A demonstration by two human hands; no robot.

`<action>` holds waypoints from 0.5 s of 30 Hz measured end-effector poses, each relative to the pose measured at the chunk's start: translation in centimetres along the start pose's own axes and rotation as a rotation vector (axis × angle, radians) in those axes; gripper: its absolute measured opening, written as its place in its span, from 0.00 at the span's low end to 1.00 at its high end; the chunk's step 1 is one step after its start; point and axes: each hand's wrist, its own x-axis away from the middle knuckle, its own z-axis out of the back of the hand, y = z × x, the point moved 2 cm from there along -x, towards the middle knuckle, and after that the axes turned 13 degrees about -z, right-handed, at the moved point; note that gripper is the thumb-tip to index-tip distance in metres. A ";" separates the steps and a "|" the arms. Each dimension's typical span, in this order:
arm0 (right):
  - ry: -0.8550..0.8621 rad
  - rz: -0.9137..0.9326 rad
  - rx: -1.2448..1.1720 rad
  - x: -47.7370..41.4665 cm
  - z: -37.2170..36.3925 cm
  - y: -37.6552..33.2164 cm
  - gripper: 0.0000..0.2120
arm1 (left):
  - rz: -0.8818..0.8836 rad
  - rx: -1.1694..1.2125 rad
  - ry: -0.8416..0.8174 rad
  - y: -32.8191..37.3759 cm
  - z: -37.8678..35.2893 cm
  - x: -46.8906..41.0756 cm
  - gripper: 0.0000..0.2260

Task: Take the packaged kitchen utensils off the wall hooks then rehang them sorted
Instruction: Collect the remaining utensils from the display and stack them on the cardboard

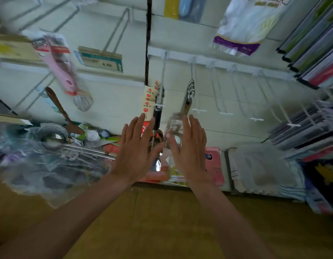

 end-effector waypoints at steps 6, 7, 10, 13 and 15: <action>0.089 -0.072 -0.124 -3.4 -0.6 3.0 0.31 | -0.114 0.120 0.091 2.0 -3.1 -2.9 0.14; 0.108 -0.104 -0.167 -4.4 -0.6 3.3 0.29 | -0.100 0.166 0.063 2.2 -3.8 -3.6 0.12; 0.082 -0.227 -0.315 -7.6 -1.0 3.2 0.29 | 0.011 0.269 -0.017 2.2 -6.2 -5.9 0.11; 0.114 -0.223 -0.361 -10.2 -1.9 2.4 0.27 | 0.133 0.324 0.005 1.9 -8.6 -8.2 0.17; 0.135 -0.211 -0.384 -11.3 -2.5 2.2 0.22 | 0.164 0.348 0.009 1.7 -9.7 -9.5 0.22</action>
